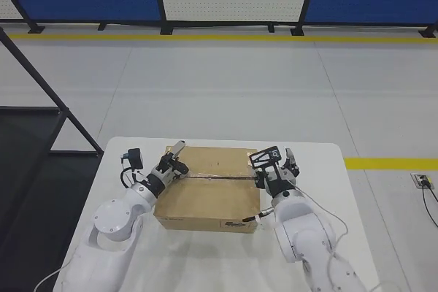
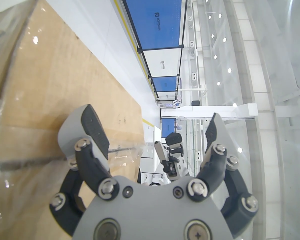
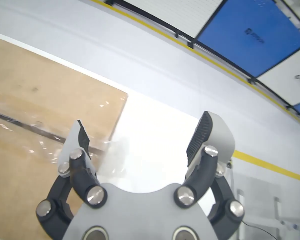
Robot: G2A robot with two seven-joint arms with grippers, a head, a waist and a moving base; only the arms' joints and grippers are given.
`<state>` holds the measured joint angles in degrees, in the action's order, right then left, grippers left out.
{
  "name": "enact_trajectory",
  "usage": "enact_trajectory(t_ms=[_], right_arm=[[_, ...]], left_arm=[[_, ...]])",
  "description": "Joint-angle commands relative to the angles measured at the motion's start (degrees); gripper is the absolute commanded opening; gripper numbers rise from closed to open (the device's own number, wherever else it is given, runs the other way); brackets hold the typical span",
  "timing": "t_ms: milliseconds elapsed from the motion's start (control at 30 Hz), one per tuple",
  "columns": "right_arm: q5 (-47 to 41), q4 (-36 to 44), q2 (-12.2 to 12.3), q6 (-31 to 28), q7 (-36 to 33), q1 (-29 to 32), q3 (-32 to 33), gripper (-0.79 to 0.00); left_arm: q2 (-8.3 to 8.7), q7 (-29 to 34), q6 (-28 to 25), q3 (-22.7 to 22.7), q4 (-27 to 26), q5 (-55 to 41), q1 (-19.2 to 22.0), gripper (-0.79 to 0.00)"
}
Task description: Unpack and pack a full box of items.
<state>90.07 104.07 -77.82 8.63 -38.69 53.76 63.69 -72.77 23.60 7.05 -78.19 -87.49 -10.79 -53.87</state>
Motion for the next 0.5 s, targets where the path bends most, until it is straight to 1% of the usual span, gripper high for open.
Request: enact_trajectory(t_ms=[0,67,133,167,233,267,300,400,467], right_arm=[[-8.2,1.7,0.2,-6.0,2.2,0.8,2.0,0.0],[-17.8,2.3,0.5,-15.4,2.6,1.4,4.2,0.0],[-27.9,1.3,0.9,-25.3,0.6,1.0,6.4,0.0],[-32.4,0.1,1.1,-28.7,-0.7,0.6,7.7,0.0],[-39.6,-1.7,1.2,-31.8,-2.6,-0.3,9.0,0.0],[-41.8,-2.3,1.3,-32.6,-4.3,-0.8,9.2,0.0],[-42.4,-2.5,1.4,-32.5,-5.3,-1.2,9.3,0.0],[-42.4,-2.5,1.4,-32.5,-5.3,-1.2,9.3,0.0],[-42.4,-2.5,1.4,-32.5,-5.3,-1.2,9.3,0.0]], left_arm=[[0.06,0.0,0.0,-0.2,-0.3,0.0,-0.2,0.0],[0.09,-0.1,-0.1,-0.4,-0.7,0.0,-0.4,0.0],[0.13,-0.6,-0.5,-0.7,-1.1,-0.2,-0.8,0.0],[0.14,-0.9,-0.6,-0.9,-1.4,-0.3,-1.0,0.0],[0.16,-1.8,-1.2,-1.5,-2.2,-0.7,-1.6,0.0],[0.18,-2.1,-1.4,-1.8,-2.7,-1.0,-1.9,0.0],[0.22,-2.4,-1.6,-2.2,-3.2,-1.3,-2.2,0.0],[0.42,-2.5,-2.1,-3.5,-5.0,-1.4,-3.5,0.0],[0.45,-2.4,-2.2,-3.6,-5.1,-1.4,-3.7,0.0]])
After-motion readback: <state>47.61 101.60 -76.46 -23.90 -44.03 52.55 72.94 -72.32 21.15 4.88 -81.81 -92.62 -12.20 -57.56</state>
